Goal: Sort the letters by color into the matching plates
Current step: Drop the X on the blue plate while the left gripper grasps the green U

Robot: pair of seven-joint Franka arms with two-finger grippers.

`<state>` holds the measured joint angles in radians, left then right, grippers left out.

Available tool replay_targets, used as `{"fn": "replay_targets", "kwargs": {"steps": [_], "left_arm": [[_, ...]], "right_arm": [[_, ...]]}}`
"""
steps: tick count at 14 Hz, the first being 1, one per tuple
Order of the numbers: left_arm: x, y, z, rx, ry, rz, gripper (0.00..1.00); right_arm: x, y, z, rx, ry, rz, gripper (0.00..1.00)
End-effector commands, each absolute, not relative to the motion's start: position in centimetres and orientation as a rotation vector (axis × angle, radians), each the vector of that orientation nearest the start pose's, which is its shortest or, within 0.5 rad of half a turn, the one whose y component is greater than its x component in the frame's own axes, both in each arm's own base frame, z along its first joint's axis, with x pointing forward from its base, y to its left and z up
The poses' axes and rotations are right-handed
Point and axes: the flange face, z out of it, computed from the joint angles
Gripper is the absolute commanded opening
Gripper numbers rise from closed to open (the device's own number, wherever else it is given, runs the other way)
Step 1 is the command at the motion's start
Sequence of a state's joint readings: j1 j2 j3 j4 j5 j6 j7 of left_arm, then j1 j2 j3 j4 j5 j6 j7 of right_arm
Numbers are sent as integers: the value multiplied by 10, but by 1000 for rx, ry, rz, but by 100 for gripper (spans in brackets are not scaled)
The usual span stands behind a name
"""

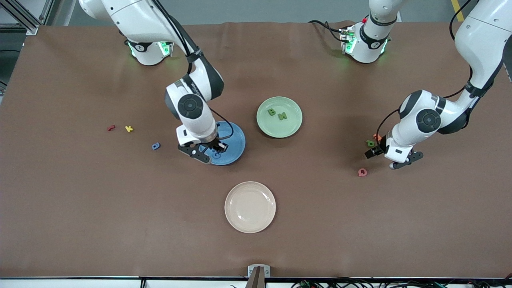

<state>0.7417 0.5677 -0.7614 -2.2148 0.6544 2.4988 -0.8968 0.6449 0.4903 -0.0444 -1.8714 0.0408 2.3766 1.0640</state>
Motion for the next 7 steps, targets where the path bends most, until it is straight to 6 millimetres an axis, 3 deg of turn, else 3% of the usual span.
{"fn": "replay_targets", "kwargs": {"steps": [1,5,7], "left_arm": [[532,-25,171,-3076,-600,41,91],[530,-25,166,-3066,-621,41,75],[530,-25,165,-3067,-621,44,61]], "right_arm": [[520,369,252,-3033,780,-24,100],[522,363,253,-3062,738,-34,100],[523,346,249,-3104,665,-24,100]]}}
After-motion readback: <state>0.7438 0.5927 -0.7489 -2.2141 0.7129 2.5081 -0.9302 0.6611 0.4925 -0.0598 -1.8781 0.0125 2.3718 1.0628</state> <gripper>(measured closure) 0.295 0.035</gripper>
